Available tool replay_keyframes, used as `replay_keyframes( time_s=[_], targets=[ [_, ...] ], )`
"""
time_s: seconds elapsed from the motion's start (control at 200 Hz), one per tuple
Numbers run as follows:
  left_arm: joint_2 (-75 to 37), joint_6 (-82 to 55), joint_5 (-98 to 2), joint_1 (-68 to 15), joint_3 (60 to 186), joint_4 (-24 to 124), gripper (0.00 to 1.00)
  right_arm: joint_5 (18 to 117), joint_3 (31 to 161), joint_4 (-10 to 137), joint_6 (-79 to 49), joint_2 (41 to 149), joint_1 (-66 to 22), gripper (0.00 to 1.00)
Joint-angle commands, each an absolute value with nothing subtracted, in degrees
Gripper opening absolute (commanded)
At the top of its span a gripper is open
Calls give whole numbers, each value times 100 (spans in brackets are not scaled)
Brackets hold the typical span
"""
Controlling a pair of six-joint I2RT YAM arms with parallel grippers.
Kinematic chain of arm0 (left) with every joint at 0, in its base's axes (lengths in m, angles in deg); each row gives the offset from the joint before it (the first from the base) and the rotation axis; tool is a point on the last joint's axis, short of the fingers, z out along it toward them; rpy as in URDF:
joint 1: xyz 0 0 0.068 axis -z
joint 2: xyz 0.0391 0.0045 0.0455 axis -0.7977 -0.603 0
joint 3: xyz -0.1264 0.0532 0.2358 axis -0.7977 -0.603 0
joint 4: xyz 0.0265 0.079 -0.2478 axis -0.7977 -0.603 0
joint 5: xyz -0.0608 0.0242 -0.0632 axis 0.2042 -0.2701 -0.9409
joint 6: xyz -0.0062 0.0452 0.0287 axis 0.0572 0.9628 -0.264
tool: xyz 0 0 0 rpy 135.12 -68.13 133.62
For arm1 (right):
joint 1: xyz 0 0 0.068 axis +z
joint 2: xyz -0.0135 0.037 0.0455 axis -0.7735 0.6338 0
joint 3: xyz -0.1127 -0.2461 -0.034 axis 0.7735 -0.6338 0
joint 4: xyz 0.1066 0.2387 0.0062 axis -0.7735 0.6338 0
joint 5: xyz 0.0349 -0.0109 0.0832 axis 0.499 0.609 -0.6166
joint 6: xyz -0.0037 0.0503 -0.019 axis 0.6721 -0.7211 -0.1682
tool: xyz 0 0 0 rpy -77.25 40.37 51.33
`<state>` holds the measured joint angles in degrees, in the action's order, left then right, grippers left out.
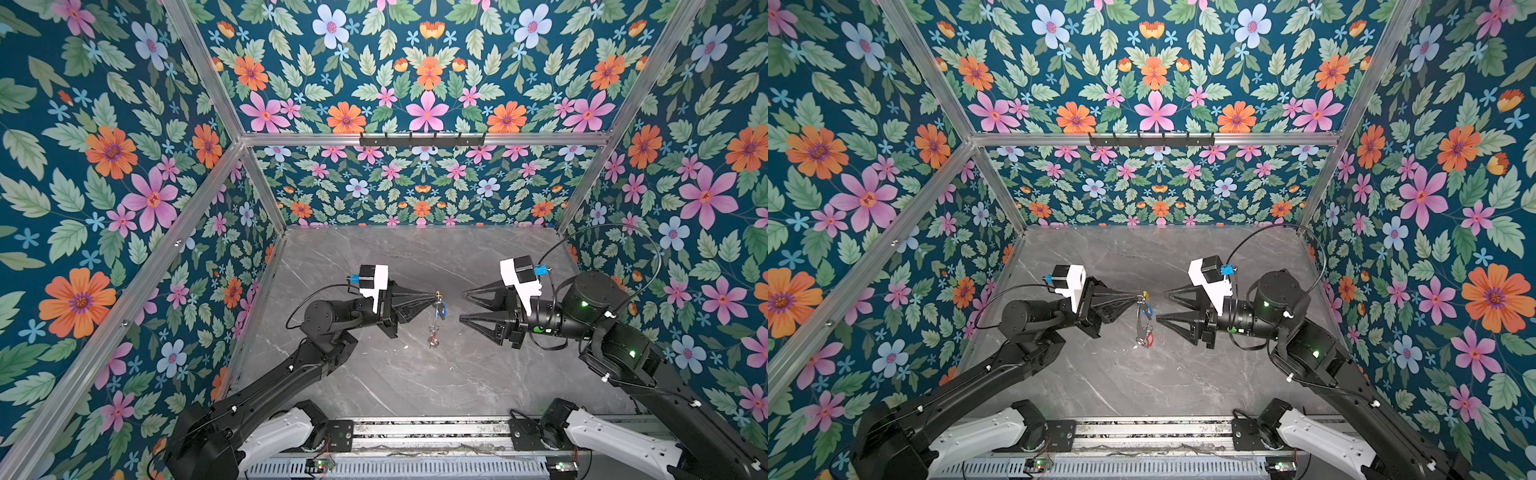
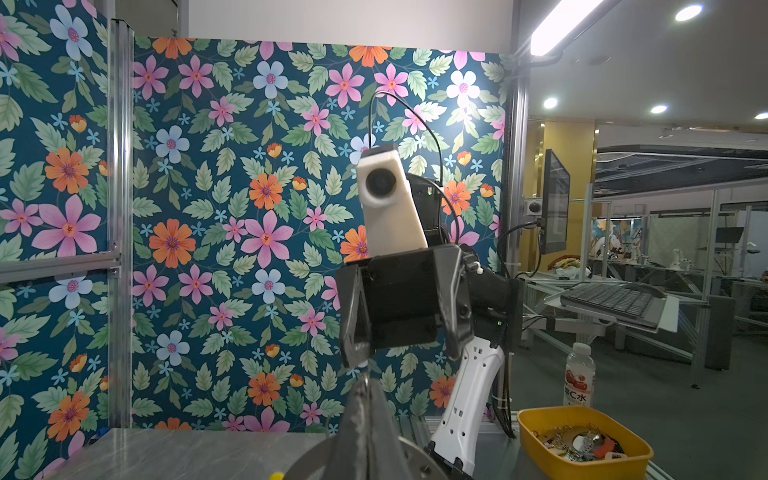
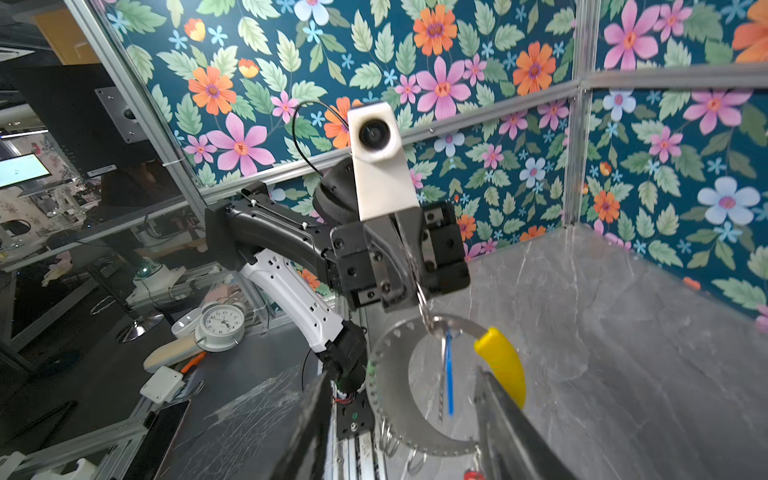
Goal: Remove the keys from the keyring
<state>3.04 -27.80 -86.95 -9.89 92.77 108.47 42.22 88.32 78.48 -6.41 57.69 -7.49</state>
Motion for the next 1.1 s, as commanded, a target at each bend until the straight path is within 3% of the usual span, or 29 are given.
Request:
replay_keyframes(
  time_s=[0.0,0.105,0.2,0.395,0.735,1.005,1.095],
  targets=[
    [231,-2996,-8816,-988,9280,11424,0,3959,9125,7697,-470,6066,-749,60],
    [204,-3088,-8841,-987,9280,11505,0,3536,9383,7831,-318,6417,-780,60],
    [245,-3074,-8800,-989,9263,11458,0,3194,9393,7723,-469,6567,-869,52],
    [283,-2997,-8733,-988,9243,11356,0,3162,9182,7406,-646,6524,-871,33],
    [265,-3010,-8687,-993,9208,11409,0,3096,9189,7310,-728,6662,-878,18],
    [259,-3007,-8655,-988,9210,11409,0,3099,9162,7375,-745,6709,-874,0],
    [265,-3055,-8677,-991,9222,11387,0,3170,9199,7541,-710,6691,-867,0]
  ],
)
